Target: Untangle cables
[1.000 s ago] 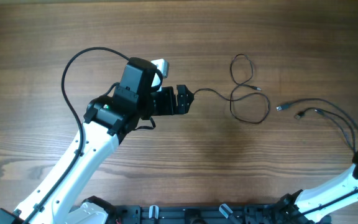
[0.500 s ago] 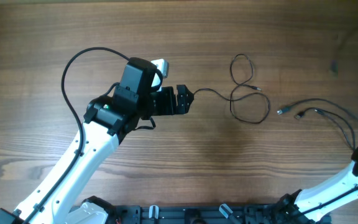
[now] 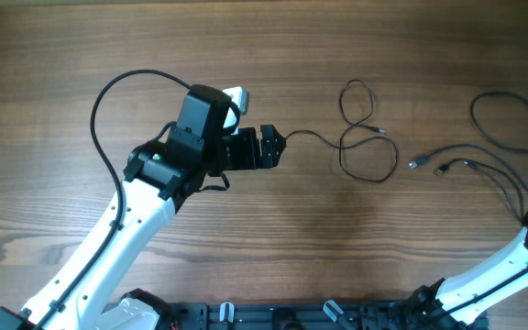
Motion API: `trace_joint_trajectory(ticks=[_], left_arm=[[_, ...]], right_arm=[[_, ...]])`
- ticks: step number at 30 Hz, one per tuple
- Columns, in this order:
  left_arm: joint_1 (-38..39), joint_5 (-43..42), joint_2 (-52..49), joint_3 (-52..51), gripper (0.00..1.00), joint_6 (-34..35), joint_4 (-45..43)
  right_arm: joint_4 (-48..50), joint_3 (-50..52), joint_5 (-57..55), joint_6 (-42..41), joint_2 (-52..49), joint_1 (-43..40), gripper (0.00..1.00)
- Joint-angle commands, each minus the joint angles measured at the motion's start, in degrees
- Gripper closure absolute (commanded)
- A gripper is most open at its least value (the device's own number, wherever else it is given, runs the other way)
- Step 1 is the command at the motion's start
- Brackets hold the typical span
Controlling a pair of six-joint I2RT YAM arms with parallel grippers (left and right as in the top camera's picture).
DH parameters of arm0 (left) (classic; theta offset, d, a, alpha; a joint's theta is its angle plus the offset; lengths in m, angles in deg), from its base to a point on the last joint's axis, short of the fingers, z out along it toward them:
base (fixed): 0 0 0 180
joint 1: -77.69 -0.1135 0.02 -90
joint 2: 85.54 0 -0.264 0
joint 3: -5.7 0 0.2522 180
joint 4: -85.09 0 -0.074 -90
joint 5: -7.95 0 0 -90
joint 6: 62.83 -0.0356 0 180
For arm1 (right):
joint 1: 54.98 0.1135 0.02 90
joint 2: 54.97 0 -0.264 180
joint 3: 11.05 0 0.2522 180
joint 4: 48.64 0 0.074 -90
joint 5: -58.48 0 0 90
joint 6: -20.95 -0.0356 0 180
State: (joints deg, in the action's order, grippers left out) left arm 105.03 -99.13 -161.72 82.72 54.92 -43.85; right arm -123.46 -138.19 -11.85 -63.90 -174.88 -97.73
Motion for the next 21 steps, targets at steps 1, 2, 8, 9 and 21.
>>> trace_joint_trajectory(ticks=[1,2,8,9,21], left_arm=[[0.2,-0.7,0.0,0.4,0.00,0.1,0.0],[0.2,-0.7,0.0,0.4,0.00,0.1,0.0],[0.2,-0.7,0.0,0.4,0.00,0.2,0.0],[0.2,-0.7,0.0,0.4,0.00,0.1,0.0],[0.2,-0.7,0.0,0.4,0.00,0.2,0.0]], right_arm=[[-4.3,-0.5,12.7,3.7,-0.8,0.1,0.00],[-6.3,-0.5,16.2,6.4,-0.8,0.4,0.00],[-15.6,-0.5,17.8,14.4,-0.8,7.4,0.00],[-16.9,-0.5,17.8,14.3,-0.8,10.0,0.00],[-19.6,1.8,5.9,2.8,-0.9,31.0,0.00]])
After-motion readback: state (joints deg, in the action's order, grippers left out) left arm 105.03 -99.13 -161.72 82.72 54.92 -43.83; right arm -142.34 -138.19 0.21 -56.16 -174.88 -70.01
